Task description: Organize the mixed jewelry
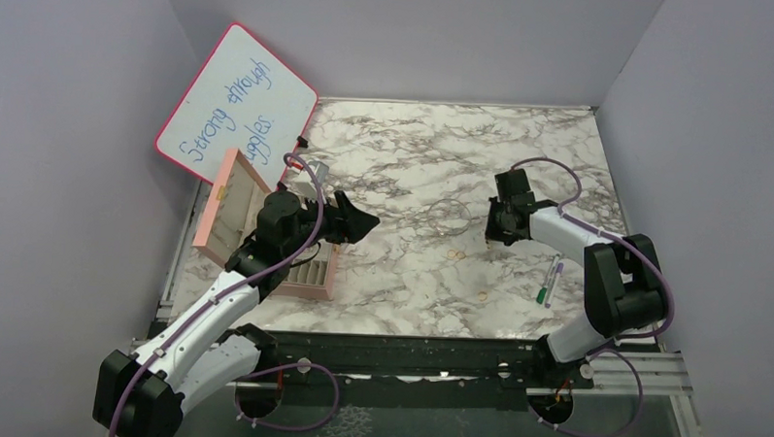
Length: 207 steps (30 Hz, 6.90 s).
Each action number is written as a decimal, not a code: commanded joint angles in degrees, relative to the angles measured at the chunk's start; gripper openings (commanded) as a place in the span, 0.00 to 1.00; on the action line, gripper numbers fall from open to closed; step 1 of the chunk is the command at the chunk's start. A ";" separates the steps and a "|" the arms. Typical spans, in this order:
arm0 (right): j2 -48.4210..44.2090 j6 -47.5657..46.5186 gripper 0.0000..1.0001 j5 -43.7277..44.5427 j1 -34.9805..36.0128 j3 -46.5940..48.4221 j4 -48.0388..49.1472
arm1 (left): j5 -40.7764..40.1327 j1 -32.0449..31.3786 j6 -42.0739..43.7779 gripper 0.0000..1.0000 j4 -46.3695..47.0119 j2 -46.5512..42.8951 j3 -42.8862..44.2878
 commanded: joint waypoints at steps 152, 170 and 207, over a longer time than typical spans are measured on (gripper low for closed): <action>-25.20 40.06 0.01 -67.09 0.59 -12.74 85.50 | 11.42 -15.28 -52.58 0.25 54.72 25.86 6.89; -29.70 37.51 0.39 -61.92 0.64 -11.78 71.14 | 12.30 -12.11 -47.76 0.05 49.23 21.06 2.98; -18.98 21.31 0.43 -54.75 0.62 -16.61 40.20 | -17.85 12.71 19.33 0.09 -65.01 31.08 36.16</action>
